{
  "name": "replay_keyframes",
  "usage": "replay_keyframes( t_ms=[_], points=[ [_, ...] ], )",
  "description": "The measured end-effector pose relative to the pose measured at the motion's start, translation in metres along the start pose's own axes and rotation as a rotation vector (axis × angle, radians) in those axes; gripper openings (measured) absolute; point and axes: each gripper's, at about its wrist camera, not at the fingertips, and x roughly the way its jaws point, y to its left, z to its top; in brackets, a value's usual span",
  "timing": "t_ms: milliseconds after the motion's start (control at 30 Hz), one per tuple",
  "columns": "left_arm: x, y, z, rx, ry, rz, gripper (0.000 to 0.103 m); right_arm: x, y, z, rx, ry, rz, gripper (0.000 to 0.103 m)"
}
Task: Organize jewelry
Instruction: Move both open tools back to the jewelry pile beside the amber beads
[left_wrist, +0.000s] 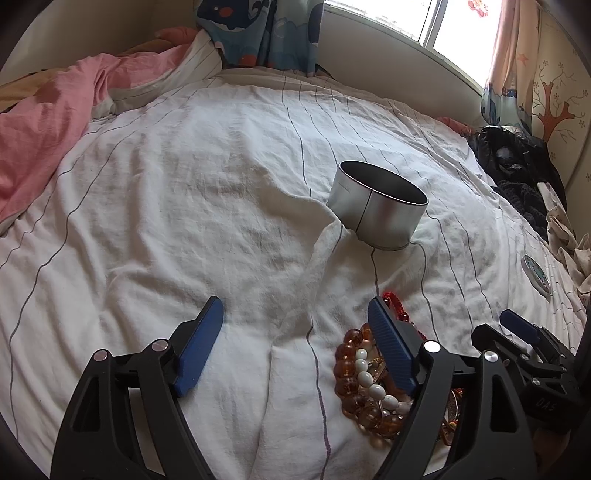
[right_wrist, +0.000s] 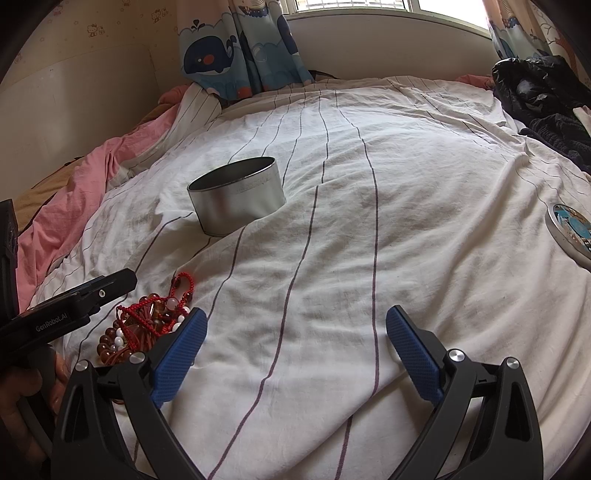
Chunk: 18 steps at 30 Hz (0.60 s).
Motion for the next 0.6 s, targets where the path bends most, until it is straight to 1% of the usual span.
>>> replay_keyframes(
  t_ms=[267,333,400,433,467,533,600],
  points=[
    [0.000,0.000,0.000,-0.002,-0.001,-0.002,0.077,0.000,0.000,0.000,-0.001,0.000,-0.001,0.094],
    [-0.001,0.003,0.000,-0.012,-0.001,-0.014,0.077,-0.001,0.000,0.000,0.001,0.000,0.000,0.094],
    [-0.005,0.009,0.001,-0.042,-0.003,-0.036,0.077,0.000,0.000,0.000,0.002,-0.002,0.004,0.094],
    [-0.009,0.012,0.003,-0.059,-0.011,-0.034,0.077,0.000,-0.001,0.001,0.004,-0.003,0.007,0.094],
    [-0.015,0.014,0.004,-0.057,-0.027,-0.013,0.077,0.000,-0.001,0.000,0.005,-0.005,0.011,0.094],
    [-0.028,0.014,0.010,0.005,-0.057,0.031,0.077,-0.001,-0.001,0.000,0.009,-0.014,0.019,0.094],
    [-0.042,0.014,0.017,0.056,-0.091,0.050,0.078,-0.006,0.000,-0.001,0.007,-0.040,0.021,0.094]
  ],
)
